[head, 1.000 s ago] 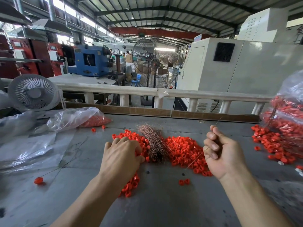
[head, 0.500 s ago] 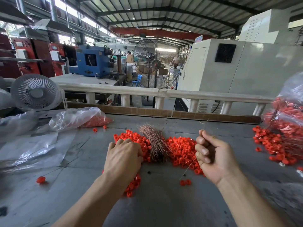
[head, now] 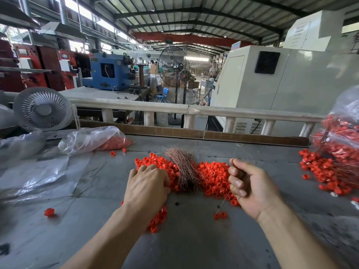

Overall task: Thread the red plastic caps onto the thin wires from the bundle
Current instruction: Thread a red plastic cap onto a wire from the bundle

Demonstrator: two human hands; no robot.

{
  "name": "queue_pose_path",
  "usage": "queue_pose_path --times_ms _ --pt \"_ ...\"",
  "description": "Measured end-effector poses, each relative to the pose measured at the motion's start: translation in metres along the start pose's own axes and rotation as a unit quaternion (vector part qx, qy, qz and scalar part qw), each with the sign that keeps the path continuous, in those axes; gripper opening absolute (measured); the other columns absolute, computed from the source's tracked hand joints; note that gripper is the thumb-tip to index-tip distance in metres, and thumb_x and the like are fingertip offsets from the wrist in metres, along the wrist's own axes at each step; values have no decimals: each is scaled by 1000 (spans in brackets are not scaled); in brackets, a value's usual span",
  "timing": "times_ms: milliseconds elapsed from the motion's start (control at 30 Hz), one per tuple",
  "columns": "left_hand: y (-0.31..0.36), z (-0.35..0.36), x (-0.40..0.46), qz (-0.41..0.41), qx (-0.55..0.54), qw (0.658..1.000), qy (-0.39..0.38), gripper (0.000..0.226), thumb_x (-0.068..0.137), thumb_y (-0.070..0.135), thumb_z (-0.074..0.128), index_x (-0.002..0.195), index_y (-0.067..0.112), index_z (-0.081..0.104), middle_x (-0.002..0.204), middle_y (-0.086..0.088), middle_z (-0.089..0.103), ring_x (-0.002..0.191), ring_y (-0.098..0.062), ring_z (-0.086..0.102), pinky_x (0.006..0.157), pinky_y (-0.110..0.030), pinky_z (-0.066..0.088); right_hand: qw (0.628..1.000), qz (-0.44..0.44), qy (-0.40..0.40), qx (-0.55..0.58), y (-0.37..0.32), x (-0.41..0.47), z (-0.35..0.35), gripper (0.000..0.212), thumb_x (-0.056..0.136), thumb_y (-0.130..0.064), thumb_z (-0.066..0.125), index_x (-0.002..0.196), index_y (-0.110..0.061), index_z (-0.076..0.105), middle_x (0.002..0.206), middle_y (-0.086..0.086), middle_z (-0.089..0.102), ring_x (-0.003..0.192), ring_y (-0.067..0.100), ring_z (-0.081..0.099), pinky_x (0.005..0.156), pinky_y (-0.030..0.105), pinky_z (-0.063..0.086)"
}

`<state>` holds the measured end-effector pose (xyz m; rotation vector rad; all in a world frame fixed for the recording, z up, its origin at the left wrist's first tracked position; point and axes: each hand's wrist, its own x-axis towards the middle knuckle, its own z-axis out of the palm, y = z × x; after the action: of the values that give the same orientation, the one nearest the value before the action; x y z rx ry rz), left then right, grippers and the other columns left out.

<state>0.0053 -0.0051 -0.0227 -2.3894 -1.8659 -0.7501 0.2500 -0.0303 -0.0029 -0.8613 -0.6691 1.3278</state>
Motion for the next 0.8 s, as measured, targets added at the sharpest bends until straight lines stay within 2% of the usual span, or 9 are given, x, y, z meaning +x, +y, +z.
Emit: queue_pose_path --times_ms 133,300,400,533,800 --pt "-1 0 0 1 -9 1000 14 2 88 33 69 90 33 69 96 15 59 104 -11 51 87 -28 29 998 16 25 -59 0 3 -5 9 99 -12 54 90 -9 57 61 -1 48 37 6 33 28 18 21" --pt "0 -1 1 -6 -38 999 36 7 85 23 68 82 29 71 86 15 67 95 -9 58 88 -29 33 989 7 60 -137 -2 6 -10 12 98 -14 59 86 -13 56 57 -4 46 37 5 29 29 18 17" --pt "0 -1 2 -8 -46 998 43 9 86 22 66 81 28 71 85 15 69 94 -8 59 90 -31 35 971 -18 87 -220 0 5 -14 18 97 -14 63 82 -14 54 54 -4 43 36 6 26 32 15 16" --pt "1 -1 2 -2 -54 998 42 6 86 26 67 85 29 72 88 16 70 96 -9 60 90 -31 36 944 -40 103 -312 3 2 -16 13 96 -14 67 84 -11 61 49 -8 38 35 5 24 35 15 14" --pt "2 -2 2 10 -59 998 37 4 88 29 70 89 32 73 94 16 68 100 -9 58 94 -32 37 940 -40 68 -333 4 -1 -11 10 95 -17 70 88 -12 66 49 -9 39 37 6 25 35 15 16"
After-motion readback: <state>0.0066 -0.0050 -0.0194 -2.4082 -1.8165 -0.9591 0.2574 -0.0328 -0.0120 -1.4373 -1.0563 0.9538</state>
